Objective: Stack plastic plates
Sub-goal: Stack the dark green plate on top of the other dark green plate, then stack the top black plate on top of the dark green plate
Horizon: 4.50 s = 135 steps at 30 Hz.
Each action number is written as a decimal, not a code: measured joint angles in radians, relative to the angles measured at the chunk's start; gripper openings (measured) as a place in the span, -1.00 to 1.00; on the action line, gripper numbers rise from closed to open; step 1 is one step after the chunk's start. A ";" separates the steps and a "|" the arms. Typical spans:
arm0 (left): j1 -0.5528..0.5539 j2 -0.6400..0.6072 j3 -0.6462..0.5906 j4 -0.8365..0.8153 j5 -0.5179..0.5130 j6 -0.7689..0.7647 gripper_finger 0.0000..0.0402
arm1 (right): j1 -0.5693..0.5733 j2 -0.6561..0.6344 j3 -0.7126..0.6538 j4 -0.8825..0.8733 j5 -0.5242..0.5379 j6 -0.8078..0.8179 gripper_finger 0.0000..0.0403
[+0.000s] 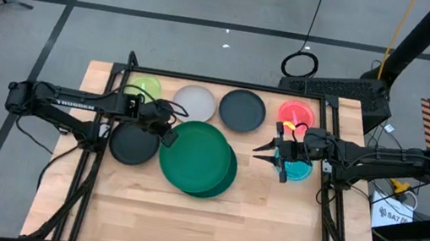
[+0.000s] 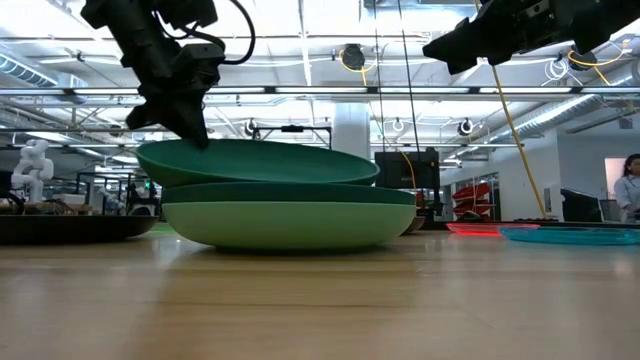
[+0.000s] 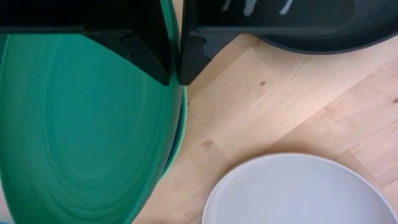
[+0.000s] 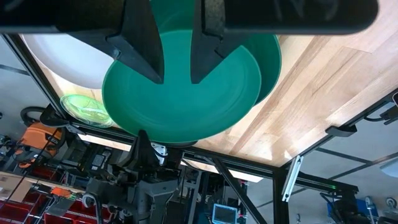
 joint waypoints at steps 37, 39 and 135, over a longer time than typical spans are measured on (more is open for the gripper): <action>0.000 -0.001 -0.001 0.028 -0.018 -0.006 -0.67 | 0.000 0.000 0.000 0.000 0.000 0.000 -0.64; 0.000 -0.001 -0.001 0.028 -0.018 -0.006 -0.61 | 0.000 0.000 0.000 0.000 0.000 0.000 -0.64; 0.200 -0.291 -0.138 0.306 -0.108 1.165 -0.53 | -0.669 0.992 0.857 -0.995 0.124 0.521 -0.30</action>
